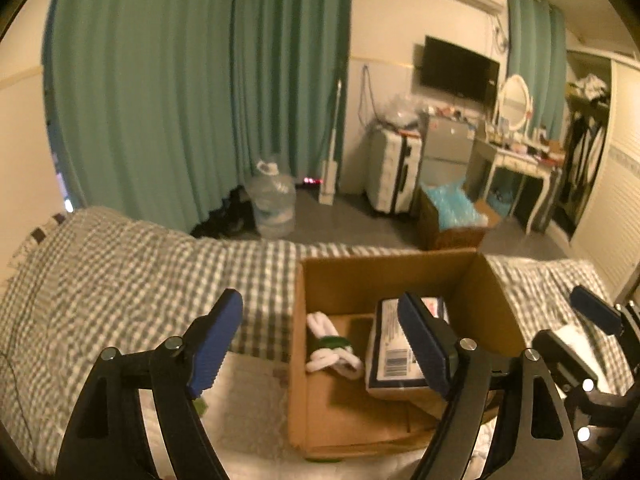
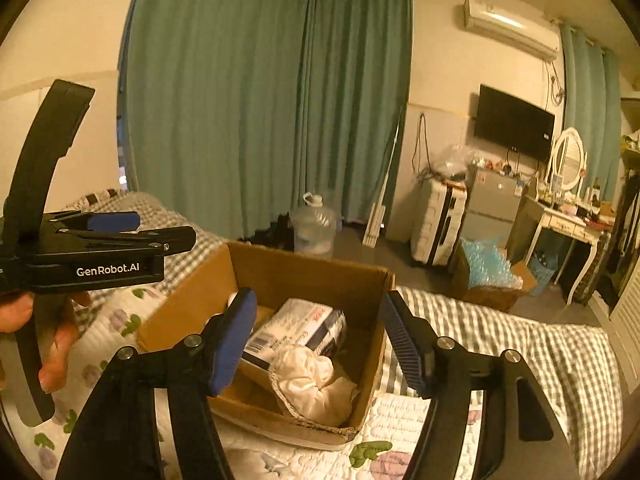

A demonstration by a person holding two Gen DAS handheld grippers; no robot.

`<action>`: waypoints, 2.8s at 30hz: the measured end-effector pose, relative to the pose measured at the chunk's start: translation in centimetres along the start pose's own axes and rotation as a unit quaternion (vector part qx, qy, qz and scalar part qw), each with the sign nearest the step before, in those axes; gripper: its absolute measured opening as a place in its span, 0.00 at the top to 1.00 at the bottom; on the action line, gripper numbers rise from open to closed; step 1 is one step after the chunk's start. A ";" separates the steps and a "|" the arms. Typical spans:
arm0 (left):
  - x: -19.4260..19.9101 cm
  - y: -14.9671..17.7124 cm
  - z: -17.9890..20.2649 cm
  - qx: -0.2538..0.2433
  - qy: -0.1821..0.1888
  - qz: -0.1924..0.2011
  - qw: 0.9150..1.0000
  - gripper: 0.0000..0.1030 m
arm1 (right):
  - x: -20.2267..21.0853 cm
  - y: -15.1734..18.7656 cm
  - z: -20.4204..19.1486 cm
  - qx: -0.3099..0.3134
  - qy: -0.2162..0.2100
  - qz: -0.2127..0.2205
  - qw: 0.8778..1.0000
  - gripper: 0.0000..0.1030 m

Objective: Organize soft objects
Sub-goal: 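Withdraw both open tools from the box, then move the left tool to the blue tissue pack while the right tool approaches the white sock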

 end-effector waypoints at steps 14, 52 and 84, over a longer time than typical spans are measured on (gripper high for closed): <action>8.0 -1.3 -1.4 -0.037 -0.044 0.076 0.995 0.21 | 7.9 -3.5 -2.1 0.018 0.015 0.060 0.998 0.20; 7.7 7.6 -3.2 0.017 -0.006 0.005 1.000 0.00 | 7.9 2.1 -2.3 -0.024 0.003 0.018 1.000 0.00; 0.5 23.4 -0.3 -0.066 0.019 -0.219 0.973 0.00 | -1.0 15.6 -3.9 -0.037 -0.036 -0.155 0.987 0.00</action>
Point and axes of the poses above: each gripper's, at about its wrist camera, not at the fingertips, and x roughly against the way its jaws point, z to its right, y to its underside, the point moved 7 cm from there along -x, roughly the way its jaws point, and after that the axes turned 4 degrees about z, right-handed, at the moved point
